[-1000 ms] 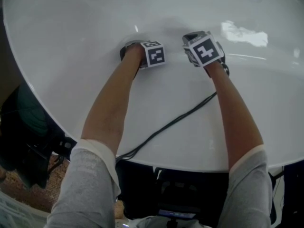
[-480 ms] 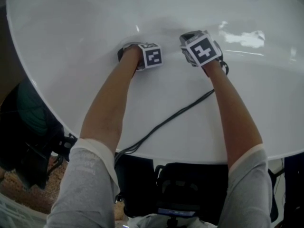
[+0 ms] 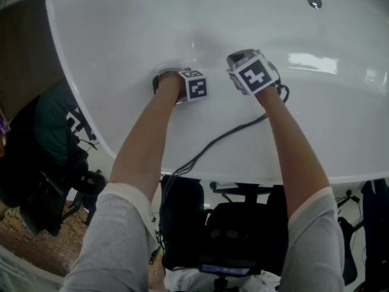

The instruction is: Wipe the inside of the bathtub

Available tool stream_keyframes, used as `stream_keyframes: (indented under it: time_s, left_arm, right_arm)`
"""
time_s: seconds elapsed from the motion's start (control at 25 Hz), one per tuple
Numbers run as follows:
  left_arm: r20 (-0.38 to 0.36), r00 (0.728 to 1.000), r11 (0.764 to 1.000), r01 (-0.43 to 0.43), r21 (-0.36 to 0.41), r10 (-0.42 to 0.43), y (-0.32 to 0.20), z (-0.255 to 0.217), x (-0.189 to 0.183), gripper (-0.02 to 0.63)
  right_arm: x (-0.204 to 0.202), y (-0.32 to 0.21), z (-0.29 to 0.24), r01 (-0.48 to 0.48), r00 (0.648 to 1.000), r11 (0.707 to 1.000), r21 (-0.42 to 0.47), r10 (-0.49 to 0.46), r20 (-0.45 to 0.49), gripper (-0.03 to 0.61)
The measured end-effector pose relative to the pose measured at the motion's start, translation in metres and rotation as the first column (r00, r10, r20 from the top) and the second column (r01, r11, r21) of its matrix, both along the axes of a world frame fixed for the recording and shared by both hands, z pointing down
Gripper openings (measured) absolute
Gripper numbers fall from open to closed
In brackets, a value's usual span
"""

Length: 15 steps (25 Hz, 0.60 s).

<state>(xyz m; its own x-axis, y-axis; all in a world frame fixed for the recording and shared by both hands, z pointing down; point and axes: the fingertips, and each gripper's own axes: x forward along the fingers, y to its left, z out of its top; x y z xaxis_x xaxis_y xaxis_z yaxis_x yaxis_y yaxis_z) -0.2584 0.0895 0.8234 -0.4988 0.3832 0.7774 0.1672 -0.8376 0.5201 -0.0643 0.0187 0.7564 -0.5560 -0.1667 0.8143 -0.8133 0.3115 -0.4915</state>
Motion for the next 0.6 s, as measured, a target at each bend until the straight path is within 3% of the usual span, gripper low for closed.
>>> stream_keyframes:
  time_s: [0.28, 0.6]
  left_arm:
    - [0.02, 1.0, 1.0, 0.018, 0.02, -0.018, 0.008, -0.07, -0.032, 0.08]
    - [0.007, 0.995, 0.992, 0.099, 0.084, -0.1, 0.015, -0.143, -0.057, 0.08]
  right_arm:
    - [-0.017, 0.009, -0.068, 0.022, 1.0, 1.0, 0.008, -0.022, -0.007, 0.009]
    - [-0.05, 0.008, -0.156, 0.083, 0.996, 0.992, 0.096, -0.081, -0.022, 0.009]
